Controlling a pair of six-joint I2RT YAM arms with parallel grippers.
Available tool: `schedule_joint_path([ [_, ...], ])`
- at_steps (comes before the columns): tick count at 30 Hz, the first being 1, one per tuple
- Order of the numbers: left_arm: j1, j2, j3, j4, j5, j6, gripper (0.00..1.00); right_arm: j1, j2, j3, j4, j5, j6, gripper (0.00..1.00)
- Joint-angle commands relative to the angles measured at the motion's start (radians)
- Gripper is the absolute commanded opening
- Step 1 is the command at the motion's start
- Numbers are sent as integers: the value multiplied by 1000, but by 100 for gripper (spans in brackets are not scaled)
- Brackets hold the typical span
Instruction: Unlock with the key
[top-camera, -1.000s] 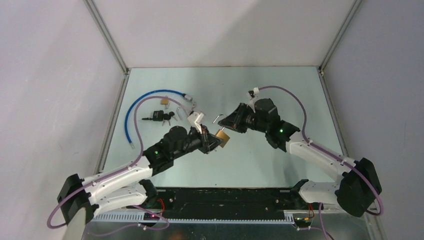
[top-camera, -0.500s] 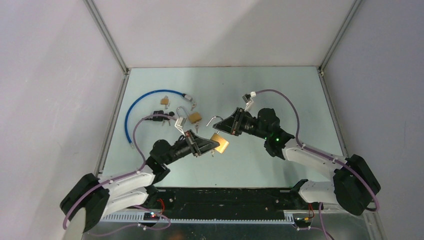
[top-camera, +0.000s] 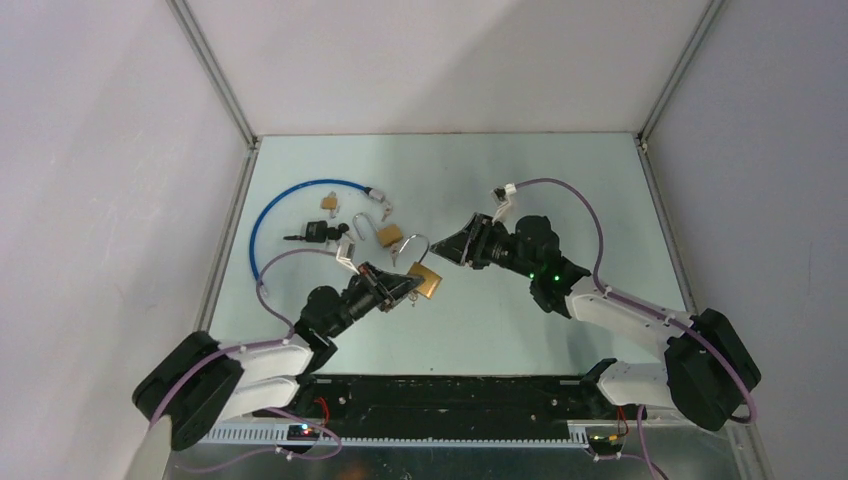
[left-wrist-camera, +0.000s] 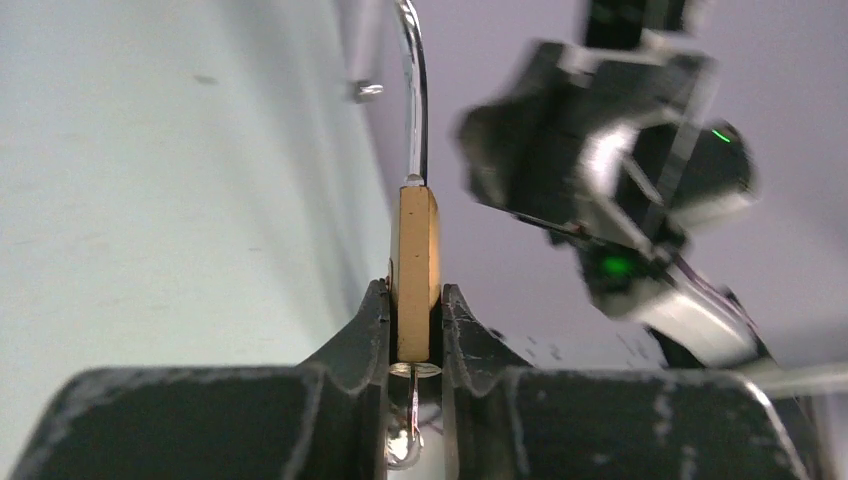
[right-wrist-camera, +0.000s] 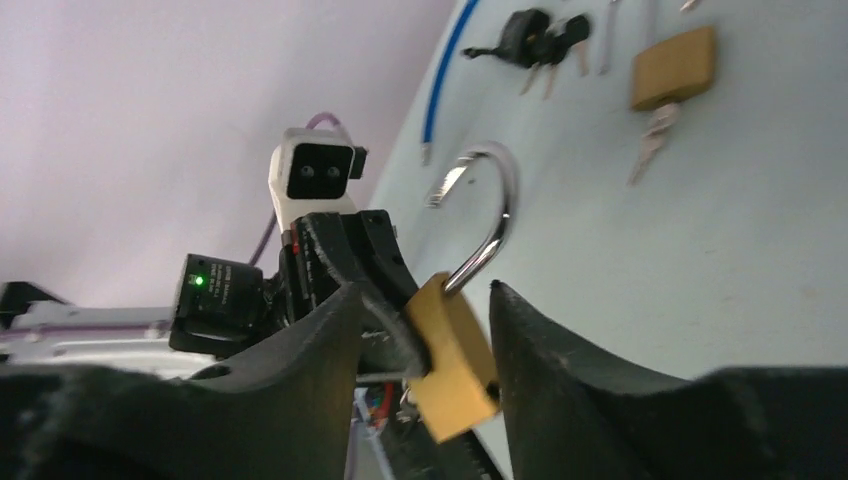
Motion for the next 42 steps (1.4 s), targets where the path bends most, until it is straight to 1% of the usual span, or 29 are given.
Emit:
schedule_joint_path([
  [1, 29, 75, -21, 38, -161, -45, 0, -16, 4, 6, -55, 96, -101, 64],
  [3, 29, 124, -19, 38, -164, -55, 0, -28, 19, 6, -93, 111, -116, 72],
  [4, 29, 162, -17, 39, -165, -65, 0, -32, 23, 7, -104, 113, -122, 73],
  [8, 29, 257, -5, 43, -170, -88, 0, -66, 21, 7, -173, 107, -132, 74],
  [12, 39, 322, -4, 44, -186, -107, 0, -80, -42, 7, -247, 139, -165, 75],
  [21, 64, 486, -7, 70, -180, -169, 1, -117, -132, 6, -320, 166, -177, 75],
  [24, 98, 493, -28, 83, -187, -171, 9, -127, -155, 7, -340, 164, -175, 75],
  [26, 131, 479, -47, 84, -195, -160, 11, -134, -169, 7, -350, 165, -175, 75],
  [30, 207, 432, -88, 83, -204, -151, 13, -147, -194, 6, -372, 168, -174, 75],
  [32, 241, 404, -116, 80, -199, -148, 18, -155, -206, 7, -381, 168, -175, 76],
  [33, 262, 398, -124, 80, -200, -146, 22, -156, -214, 7, -387, 169, -176, 76],
  [35, 301, 373, -152, 72, -203, -140, 27, -160, -228, 6, -402, 173, -183, 76],
  [38, 358, 326, -156, 29, -191, -102, 33, -161, -250, 5, -442, 199, -210, 76],
  [39, 379, 318, -155, -1, -190, -91, 39, -161, -262, 6, -473, 206, -216, 76],
  [40, 386, 302, -152, -19, -184, -74, 43, -161, -271, 6, -487, 219, -226, 76],
  [41, 399, 293, -147, -54, -183, -67, 50, -161, -290, 6, -513, 227, -235, 76],
  [42, 401, 271, -145, -71, -184, -57, 53, -162, -312, 6, -526, 241, -239, 76],
])
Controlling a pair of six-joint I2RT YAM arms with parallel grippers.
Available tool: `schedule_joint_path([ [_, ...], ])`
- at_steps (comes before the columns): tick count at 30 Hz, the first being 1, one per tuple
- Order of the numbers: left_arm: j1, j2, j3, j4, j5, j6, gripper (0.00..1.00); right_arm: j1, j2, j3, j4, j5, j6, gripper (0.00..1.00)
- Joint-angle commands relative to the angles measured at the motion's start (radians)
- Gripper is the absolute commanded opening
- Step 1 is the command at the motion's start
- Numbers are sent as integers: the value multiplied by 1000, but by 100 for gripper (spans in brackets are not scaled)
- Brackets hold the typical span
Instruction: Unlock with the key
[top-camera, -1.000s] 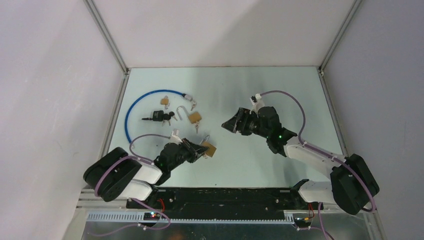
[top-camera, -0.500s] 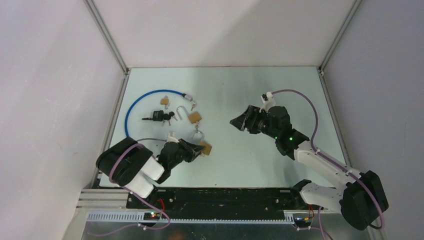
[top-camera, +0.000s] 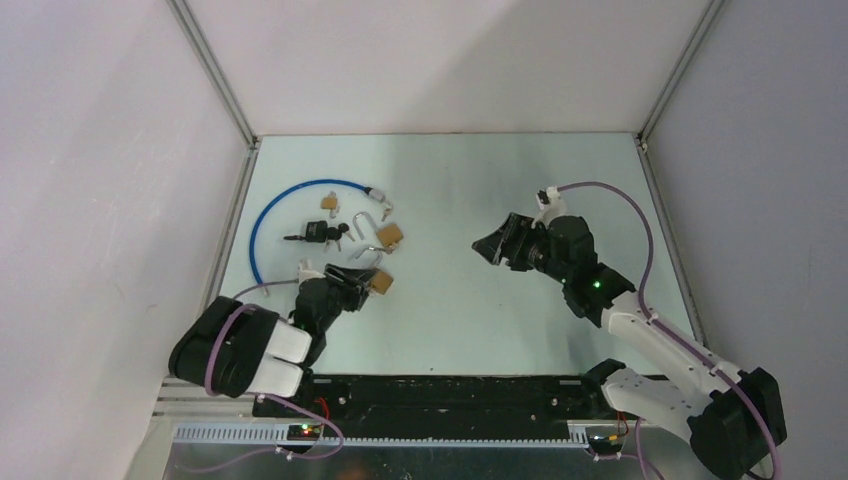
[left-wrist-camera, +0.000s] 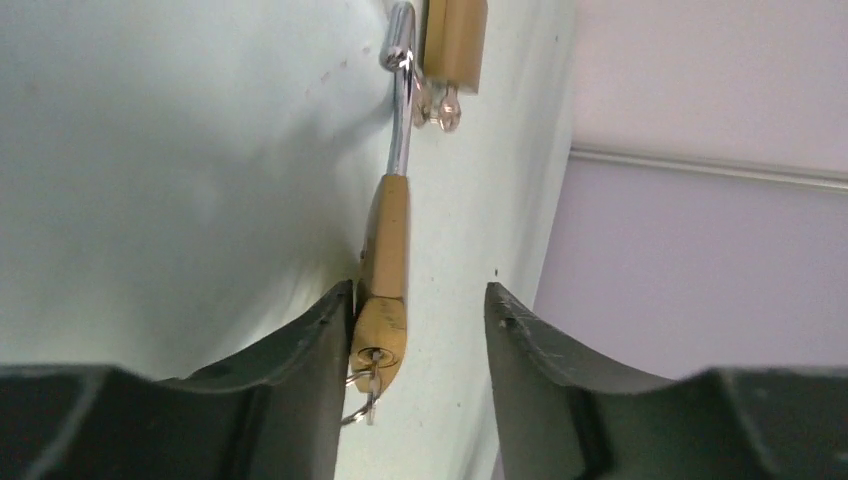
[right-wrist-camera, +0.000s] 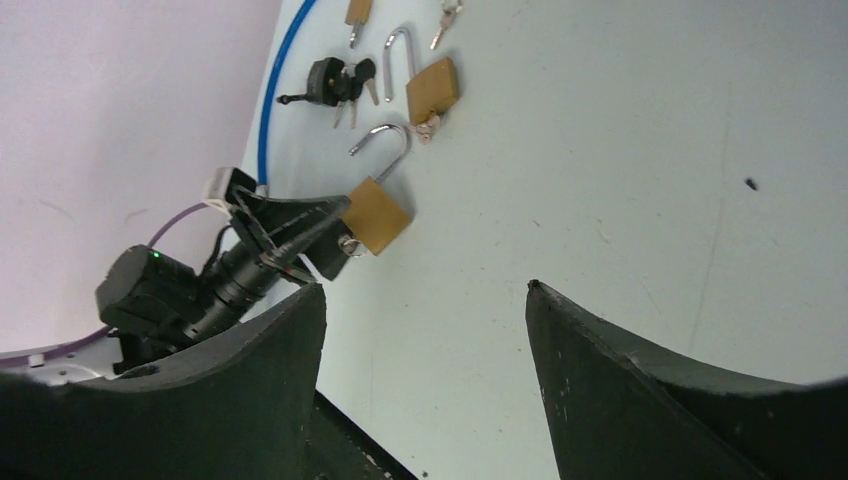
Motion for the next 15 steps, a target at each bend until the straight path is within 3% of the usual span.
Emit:
schedule_joint_path([
  [1, 34, -84, -54, -53, -3, 50, 60, -5, -85, 7, -106, 69, -59, 76],
  [6, 34, -256, -38, -279, -28, 68, 88, -19, -225, 8, -221, 150, -87, 76],
  [8, 35, -363, -20, -506, -52, 90, 95, -31, -284, 8, -262, 173, -100, 77],
  [12, 35, -613, 93, -936, -210, 165, 100, -48, -383, 46, -386, 310, -125, 77],
  [15, 35, -786, 169, -1159, -339, 213, 100, -53, -423, 87, -481, 484, -133, 78],
])
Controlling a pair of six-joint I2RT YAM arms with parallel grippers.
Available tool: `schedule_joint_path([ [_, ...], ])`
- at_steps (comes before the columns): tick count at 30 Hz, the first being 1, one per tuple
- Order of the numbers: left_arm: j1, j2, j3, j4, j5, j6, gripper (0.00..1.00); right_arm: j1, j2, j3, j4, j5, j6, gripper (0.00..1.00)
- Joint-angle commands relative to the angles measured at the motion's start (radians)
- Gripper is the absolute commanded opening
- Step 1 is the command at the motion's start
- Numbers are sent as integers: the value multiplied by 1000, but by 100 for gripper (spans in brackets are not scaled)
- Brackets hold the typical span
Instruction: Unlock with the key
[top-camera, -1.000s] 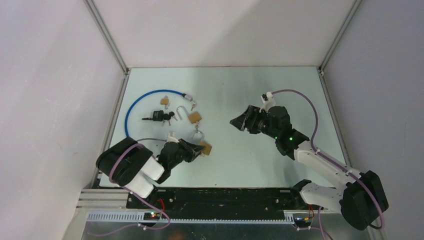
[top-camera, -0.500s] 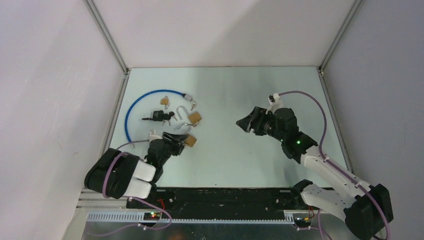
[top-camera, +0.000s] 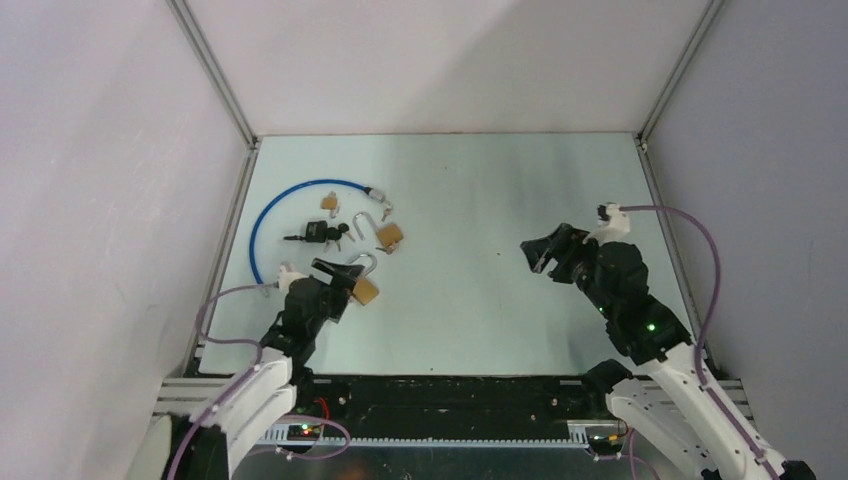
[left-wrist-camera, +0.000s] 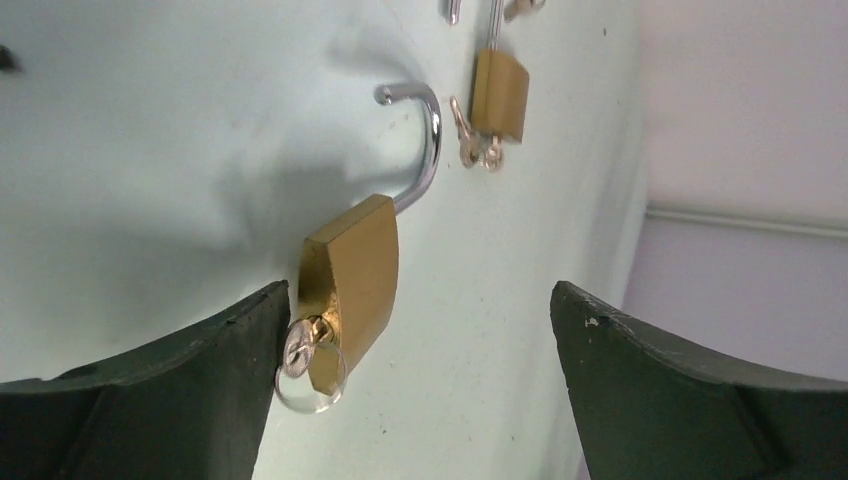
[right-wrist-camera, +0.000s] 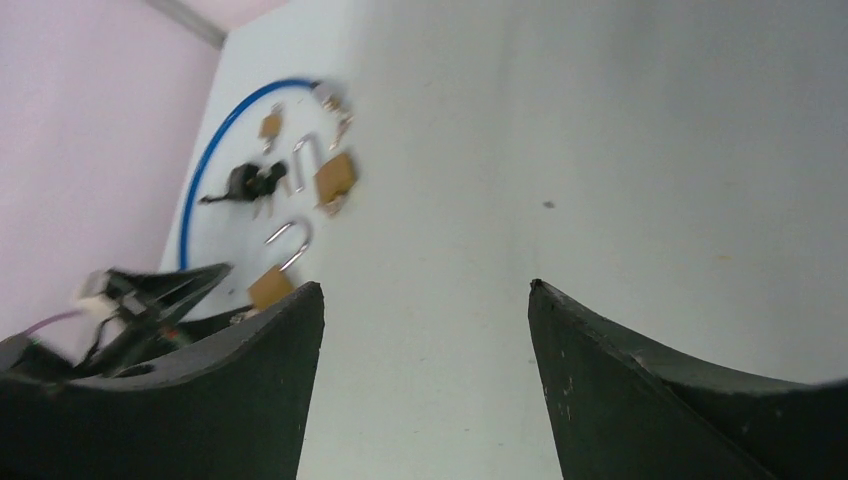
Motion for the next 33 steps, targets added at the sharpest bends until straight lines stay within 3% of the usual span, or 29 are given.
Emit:
schedule_joint_path([
  [1, 8, -193, 133, -456, -228, 112, 100, -9, -52, 98, -195, 272, -40, 78],
  [6, 8, -341, 223, -655, -292, 172, 100, -11, -97, 166, -324, 528, -70, 86],
  [12, 8, -452, 405, -819, -360, 320, 100, -11, -242, 172, -339, 641, -191, 98],
  [22, 8, -614, 753, -881, -469, 805, 100, -11, -462, 156, -264, 802, -419, 99],
  [33, 8, -889, 706, -871, -716, 999, 100, -9, -649, -8, -148, 894, -476, 99],
])
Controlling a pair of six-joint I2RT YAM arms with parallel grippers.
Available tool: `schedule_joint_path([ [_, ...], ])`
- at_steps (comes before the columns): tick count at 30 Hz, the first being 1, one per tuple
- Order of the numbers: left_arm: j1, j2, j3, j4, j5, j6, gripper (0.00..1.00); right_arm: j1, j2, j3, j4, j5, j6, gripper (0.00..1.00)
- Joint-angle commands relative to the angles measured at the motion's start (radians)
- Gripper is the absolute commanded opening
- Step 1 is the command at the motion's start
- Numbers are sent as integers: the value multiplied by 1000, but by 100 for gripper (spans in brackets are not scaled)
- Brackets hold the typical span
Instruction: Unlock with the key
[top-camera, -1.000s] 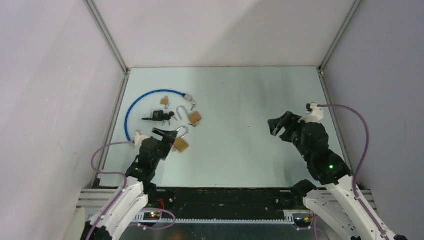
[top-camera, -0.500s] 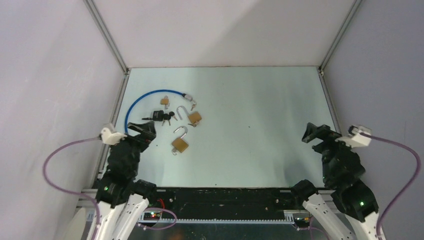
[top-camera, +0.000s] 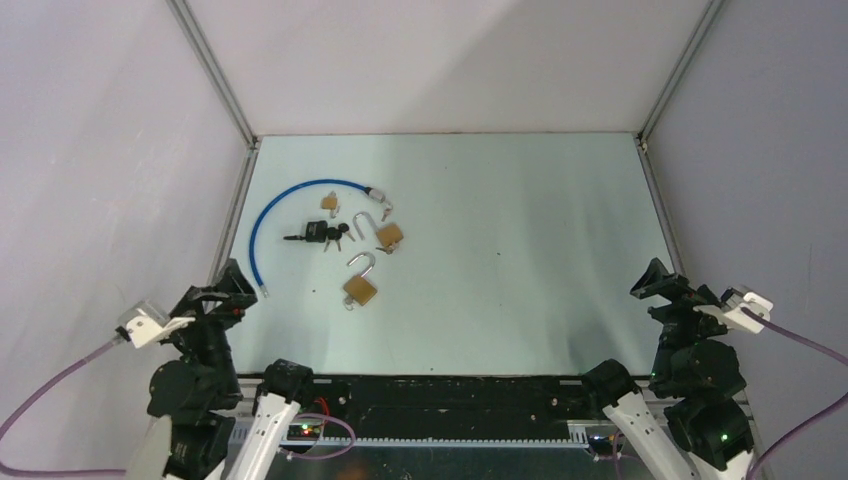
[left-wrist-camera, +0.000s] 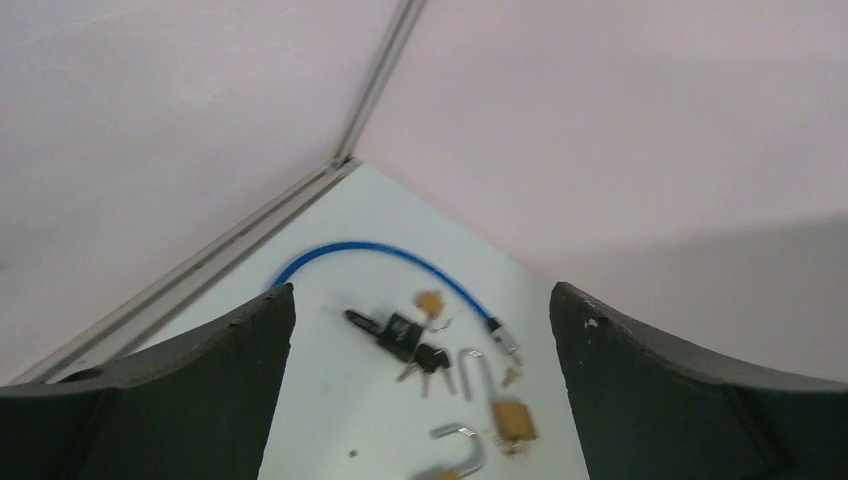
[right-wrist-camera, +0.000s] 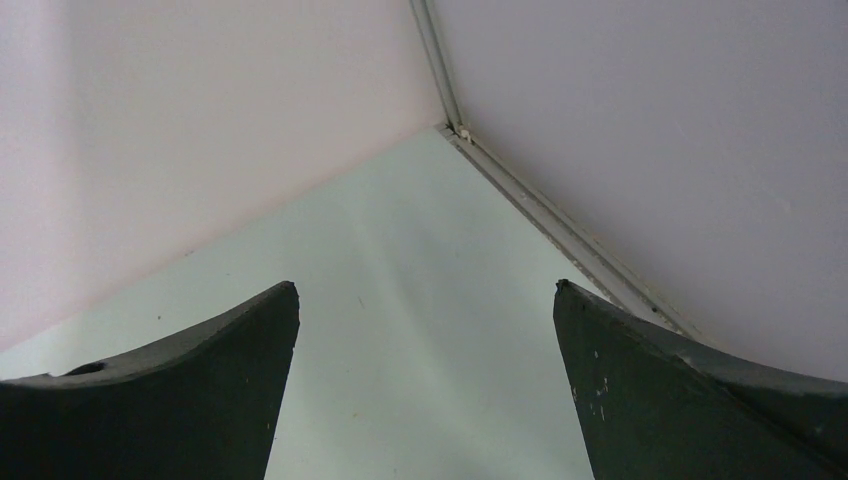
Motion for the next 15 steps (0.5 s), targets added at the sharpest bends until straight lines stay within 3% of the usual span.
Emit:
schedule_joint_path([
  [1, 8, -142, -84, -6, -142, 109, 100, 1, -85, -70, 106, 40, -61, 99],
  [5, 8, -224, -169, 13, -185, 102, 100, 1, -131, -112, 144, 17, -84, 99],
  [15, 8, -232, -232, 19, -229, 78, 100, 2, -135, -114, 138, 35, -83, 100],
])
